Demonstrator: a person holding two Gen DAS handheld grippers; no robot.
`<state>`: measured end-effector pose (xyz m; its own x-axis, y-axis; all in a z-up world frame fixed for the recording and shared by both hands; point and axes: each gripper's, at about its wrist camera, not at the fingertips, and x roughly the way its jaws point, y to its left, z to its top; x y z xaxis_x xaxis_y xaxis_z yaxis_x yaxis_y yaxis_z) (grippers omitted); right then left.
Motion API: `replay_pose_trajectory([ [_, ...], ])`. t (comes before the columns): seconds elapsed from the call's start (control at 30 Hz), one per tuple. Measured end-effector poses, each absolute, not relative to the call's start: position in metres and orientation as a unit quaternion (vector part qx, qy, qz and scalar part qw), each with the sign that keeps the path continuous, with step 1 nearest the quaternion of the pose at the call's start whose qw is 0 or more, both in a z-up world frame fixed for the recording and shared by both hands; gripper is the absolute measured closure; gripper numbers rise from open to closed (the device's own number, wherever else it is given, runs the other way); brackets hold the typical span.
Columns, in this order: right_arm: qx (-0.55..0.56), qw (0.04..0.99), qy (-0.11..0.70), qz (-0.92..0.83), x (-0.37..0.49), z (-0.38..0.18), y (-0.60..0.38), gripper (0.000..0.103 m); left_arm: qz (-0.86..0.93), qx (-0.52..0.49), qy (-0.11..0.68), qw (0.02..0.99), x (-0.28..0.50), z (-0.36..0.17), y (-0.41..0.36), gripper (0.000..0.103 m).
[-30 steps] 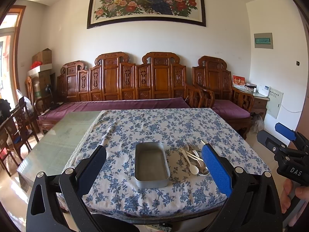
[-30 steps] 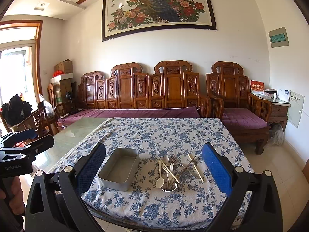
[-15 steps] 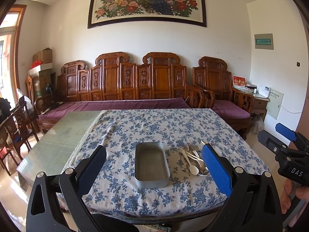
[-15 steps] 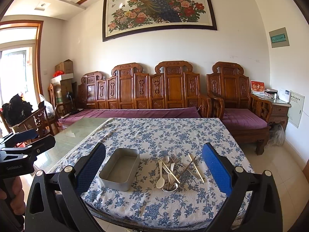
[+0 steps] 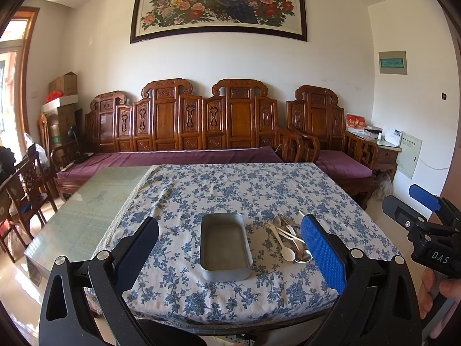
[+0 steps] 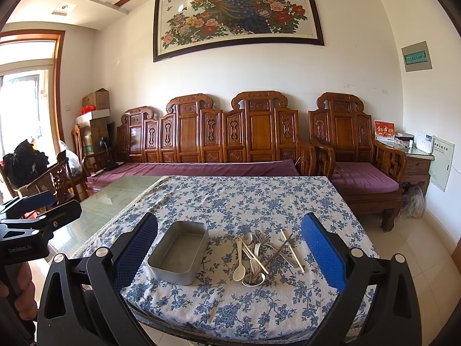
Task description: Organize utensils
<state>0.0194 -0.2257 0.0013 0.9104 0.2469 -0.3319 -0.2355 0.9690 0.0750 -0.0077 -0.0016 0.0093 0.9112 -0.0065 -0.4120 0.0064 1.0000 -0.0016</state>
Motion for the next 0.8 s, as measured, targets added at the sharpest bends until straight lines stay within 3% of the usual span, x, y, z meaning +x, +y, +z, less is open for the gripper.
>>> replay_pose_trajectory([
  [0.8, 0.017, 0.977, 0.171, 0.125, 0.0201, 0.0015, -0.2267, 0.003, -0.006, 0.000, 0.208, 0.978, -0.0053, 0.0156, -0.0054, 0.008],
])
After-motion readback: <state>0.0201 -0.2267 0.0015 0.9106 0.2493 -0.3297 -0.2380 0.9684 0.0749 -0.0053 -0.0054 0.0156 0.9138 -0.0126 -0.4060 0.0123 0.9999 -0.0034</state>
